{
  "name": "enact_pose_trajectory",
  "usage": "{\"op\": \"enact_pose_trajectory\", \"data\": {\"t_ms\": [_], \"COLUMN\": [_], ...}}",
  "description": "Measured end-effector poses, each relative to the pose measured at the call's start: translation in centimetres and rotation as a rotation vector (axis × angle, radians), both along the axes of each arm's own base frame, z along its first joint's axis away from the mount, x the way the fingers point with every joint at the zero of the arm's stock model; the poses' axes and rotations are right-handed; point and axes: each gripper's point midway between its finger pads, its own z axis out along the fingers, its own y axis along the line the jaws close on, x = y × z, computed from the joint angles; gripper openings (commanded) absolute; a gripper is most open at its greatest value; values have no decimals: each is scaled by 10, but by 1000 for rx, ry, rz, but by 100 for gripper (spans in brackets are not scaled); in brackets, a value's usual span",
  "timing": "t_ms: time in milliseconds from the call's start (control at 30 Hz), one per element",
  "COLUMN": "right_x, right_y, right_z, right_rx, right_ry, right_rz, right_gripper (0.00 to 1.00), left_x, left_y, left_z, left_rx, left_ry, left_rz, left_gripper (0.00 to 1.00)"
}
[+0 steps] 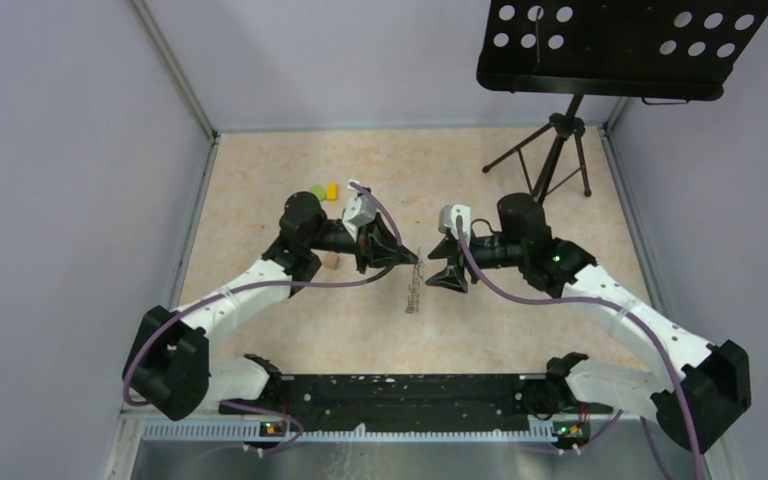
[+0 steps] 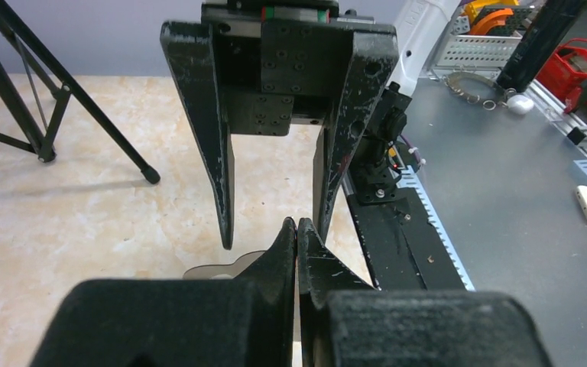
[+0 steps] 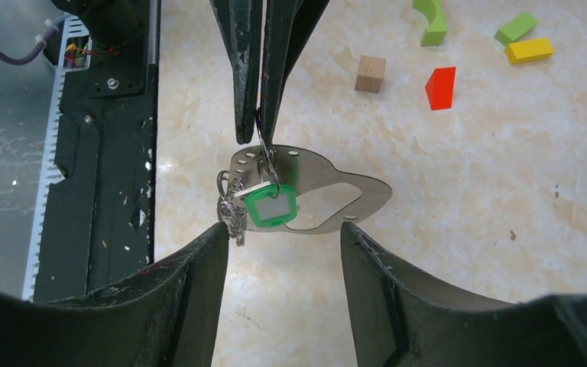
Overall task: Put the keys on the keyring
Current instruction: Adjust the key on the keyring.
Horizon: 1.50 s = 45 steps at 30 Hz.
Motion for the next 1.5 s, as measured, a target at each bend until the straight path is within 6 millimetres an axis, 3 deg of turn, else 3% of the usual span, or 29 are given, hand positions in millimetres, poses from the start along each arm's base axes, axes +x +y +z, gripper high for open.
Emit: {"op": "enact_pose_trajectory", "data": {"t_ms": [267, 667, 1500], "right_x": [-2, 1, -6], "right_y": [-2, 5, 13], "right_z": [21, 24, 25], "right_rx": [43, 74, 109], "right_ry": [-66, -43, 13], "right_rz": [-5, 2, 56], "right_gripper": [47, 34, 24], "left_x": [-3, -6, -7], "left_y": [0, -1, -2], "left_z": [-6, -9, -5], "left_rx": [0, -19, -48], "left_ry": [31, 87, 98], "left_rz": [-16, -39, -45], "left_gripper": [0, 0, 0]}}
